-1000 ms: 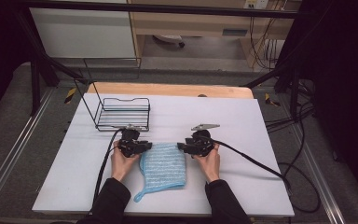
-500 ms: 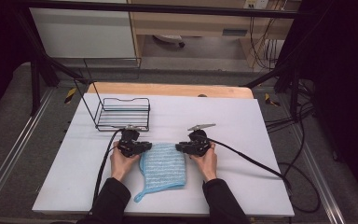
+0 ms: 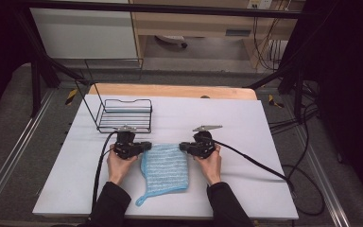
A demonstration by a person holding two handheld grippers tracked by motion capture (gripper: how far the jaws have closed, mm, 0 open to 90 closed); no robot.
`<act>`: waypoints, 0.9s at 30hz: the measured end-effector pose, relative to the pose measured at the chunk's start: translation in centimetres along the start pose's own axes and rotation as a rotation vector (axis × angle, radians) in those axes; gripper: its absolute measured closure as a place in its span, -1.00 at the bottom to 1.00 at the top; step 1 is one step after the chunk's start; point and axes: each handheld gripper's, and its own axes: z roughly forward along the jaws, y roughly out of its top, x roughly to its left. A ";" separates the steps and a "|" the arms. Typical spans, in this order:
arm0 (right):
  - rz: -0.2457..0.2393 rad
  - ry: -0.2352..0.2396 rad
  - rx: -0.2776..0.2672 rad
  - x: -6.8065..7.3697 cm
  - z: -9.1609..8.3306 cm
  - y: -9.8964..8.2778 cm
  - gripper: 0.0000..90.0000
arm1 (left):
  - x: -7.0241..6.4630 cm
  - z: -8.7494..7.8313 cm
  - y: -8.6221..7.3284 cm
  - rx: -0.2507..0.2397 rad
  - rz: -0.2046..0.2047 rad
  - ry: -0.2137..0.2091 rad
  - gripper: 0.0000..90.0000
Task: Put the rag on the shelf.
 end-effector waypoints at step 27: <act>-0.078 0.032 -0.215 2.9 -5.3 0.0 0.85 | -4.1 -5.4 -0.3 -0.227 0.094 -0.015 0.83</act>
